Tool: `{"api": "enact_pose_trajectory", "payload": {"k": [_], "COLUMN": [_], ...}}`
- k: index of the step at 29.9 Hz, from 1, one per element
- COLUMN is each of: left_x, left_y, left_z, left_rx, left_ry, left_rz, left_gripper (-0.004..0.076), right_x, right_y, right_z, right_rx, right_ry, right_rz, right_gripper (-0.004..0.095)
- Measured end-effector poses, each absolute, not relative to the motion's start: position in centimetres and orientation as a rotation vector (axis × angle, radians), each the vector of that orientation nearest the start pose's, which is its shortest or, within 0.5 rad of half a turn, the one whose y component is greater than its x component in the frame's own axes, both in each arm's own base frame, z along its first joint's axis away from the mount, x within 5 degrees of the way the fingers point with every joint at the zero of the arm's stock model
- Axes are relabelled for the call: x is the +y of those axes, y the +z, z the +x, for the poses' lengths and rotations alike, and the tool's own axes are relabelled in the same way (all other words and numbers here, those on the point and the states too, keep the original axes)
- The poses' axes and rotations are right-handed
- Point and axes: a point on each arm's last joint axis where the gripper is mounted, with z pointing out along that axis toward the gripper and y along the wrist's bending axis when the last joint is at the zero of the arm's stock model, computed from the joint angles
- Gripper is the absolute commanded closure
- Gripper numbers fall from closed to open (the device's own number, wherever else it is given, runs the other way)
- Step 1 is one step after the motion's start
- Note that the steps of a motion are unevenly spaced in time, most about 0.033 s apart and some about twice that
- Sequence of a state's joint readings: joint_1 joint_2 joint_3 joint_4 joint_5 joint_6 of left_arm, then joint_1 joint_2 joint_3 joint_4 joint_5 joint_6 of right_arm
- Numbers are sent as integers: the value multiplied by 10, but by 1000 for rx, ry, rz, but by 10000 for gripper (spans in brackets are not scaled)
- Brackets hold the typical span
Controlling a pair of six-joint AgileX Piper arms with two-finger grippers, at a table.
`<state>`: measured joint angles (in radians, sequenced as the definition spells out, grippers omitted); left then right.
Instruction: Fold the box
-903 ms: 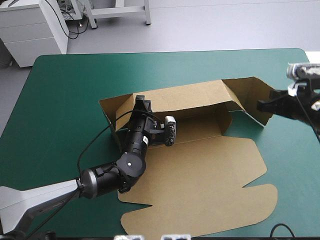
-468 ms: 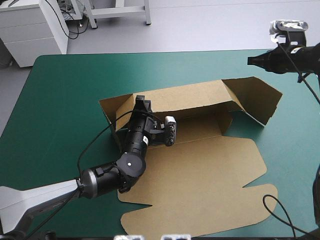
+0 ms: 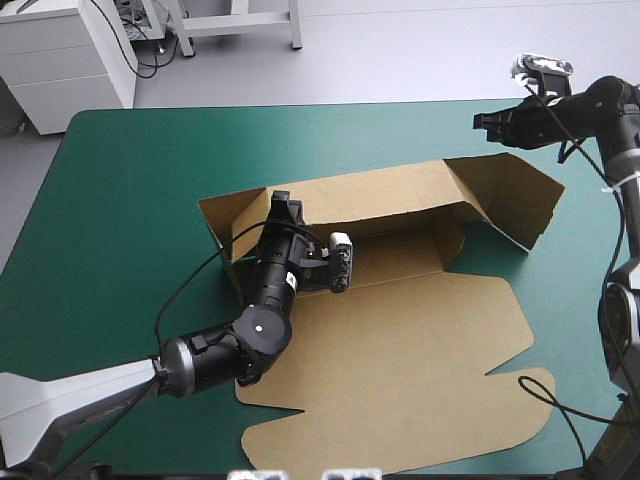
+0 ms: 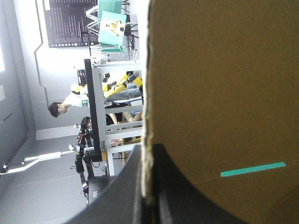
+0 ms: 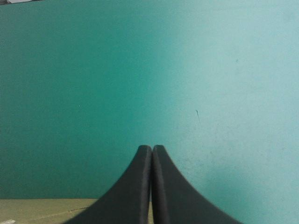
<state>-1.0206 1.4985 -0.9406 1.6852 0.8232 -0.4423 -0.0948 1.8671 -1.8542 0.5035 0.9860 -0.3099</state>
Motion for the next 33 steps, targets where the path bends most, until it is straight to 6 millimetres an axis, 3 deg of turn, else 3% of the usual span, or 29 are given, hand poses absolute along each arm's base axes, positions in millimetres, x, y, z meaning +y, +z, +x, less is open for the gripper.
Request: {"api": "enact_pose_trajectory", "payload": {"k": [13,19,29,33], "left_x": [-229,-230,-230,-230], "left_y": [292,292,292,292], "left_z": [219,219,219,219], "left_rx": [1247,1246,1245,1242], "left_ry": [966,962,960,952], "left_rz": [1457,1460,1461,1466], "left_gripper": [731,731,731,731], "right_x": [-1,-4,-5,-7], "right_y": [348,347,384,386], "right_z": [409,406,381,377], "right_rx": [2575,2615,2551,2560], "right_ry": [456,415,315,296], "right_rz": [-251,-237,-246,-214], "right_gripper": [922,922,922,922]}}
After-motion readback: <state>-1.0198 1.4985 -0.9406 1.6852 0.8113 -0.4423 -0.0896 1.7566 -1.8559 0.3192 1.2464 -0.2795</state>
